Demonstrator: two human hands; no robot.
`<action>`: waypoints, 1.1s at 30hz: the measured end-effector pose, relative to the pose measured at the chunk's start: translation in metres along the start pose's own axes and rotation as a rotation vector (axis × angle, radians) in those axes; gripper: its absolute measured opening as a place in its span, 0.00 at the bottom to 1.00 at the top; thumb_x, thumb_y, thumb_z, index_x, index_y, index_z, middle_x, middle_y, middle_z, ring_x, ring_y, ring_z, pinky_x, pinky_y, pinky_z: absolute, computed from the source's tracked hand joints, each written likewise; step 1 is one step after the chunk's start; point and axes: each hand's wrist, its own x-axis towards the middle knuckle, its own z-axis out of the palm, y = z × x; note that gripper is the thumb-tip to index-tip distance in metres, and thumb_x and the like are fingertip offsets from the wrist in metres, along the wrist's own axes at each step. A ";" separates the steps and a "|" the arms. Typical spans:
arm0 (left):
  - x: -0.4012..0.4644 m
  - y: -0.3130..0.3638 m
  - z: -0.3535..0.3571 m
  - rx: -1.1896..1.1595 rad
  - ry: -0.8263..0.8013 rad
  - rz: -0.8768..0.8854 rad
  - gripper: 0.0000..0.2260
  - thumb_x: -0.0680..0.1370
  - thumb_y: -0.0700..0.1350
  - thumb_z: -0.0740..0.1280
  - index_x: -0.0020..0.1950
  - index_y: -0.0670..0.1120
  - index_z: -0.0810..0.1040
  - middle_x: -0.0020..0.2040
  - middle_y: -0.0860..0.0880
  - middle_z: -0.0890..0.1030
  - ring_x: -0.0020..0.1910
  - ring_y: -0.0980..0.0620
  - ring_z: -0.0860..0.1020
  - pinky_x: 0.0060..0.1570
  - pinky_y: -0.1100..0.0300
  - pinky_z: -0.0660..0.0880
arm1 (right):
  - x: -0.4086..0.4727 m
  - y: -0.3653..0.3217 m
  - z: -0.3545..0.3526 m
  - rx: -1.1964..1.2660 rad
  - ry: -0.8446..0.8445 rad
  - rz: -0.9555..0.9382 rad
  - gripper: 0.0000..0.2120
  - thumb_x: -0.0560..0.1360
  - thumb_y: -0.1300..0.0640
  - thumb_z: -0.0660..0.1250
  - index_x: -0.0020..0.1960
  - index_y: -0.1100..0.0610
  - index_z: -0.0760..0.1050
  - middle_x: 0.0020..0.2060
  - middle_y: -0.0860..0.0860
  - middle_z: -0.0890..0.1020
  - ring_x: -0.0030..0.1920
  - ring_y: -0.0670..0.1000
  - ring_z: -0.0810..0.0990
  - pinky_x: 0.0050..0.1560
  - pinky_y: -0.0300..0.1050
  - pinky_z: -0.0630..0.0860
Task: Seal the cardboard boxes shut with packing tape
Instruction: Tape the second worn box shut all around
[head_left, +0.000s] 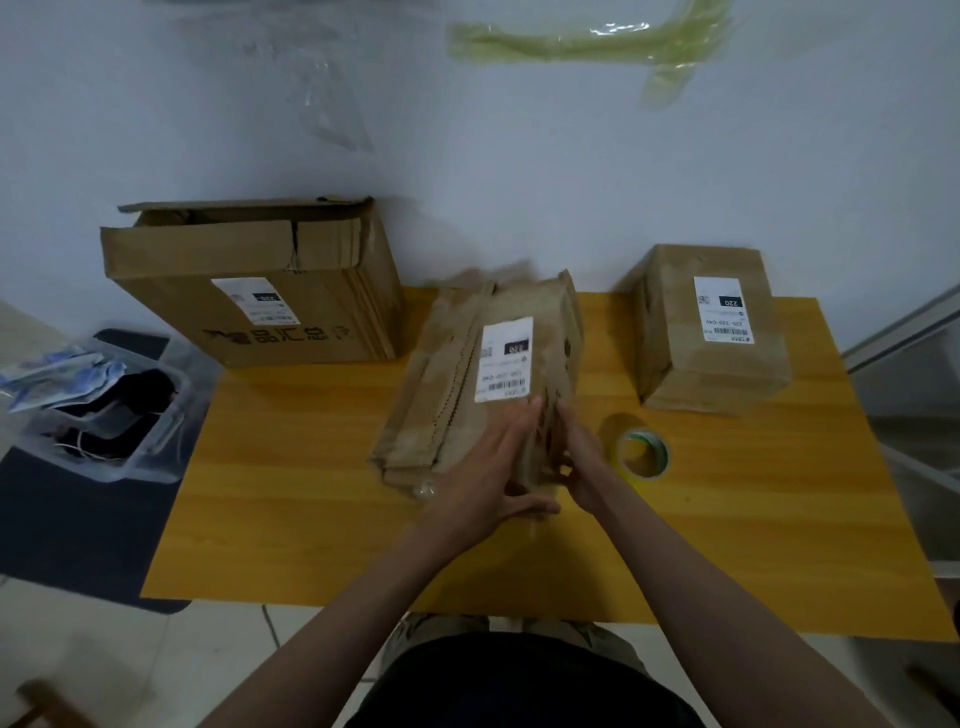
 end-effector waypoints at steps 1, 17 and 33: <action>0.002 -0.007 0.005 -0.017 -0.048 -0.022 0.47 0.74 0.63 0.72 0.83 0.58 0.45 0.83 0.56 0.49 0.82 0.56 0.50 0.76 0.54 0.59 | 0.001 0.004 0.002 0.006 -0.011 0.035 0.36 0.71 0.26 0.65 0.69 0.47 0.75 0.62 0.50 0.81 0.62 0.56 0.79 0.54 0.60 0.81; -0.006 -0.156 -0.025 -0.484 0.180 -1.005 0.29 0.78 0.59 0.69 0.71 0.43 0.66 0.60 0.41 0.74 0.51 0.41 0.78 0.43 0.46 0.81 | 0.026 -0.010 0.003 -0.370 -0.085 0.252 0.31 0.80 0.35 0.59 0.74 0.54 0.60 0.68 0.56 0.73 0.59 0.62 0.79 0.48 0.60 0.83; 0.167 -0.110 -0.123 -0.047 0.220 -0.311 0.23 0.78 0.43 0.73 0.72 0.48 0.73 0.73 0.46 0.68 0.72 0.49 0.68 0.73 0.59 0.64 | 0.090 -0.071 0.075 0.489 0.032 0.294 0.18 0.84 0.63 0.58 0.73 0.58 0.62 0.71 0.67 0.67 0.69 0.74 0.68 0.63 0.66 0.75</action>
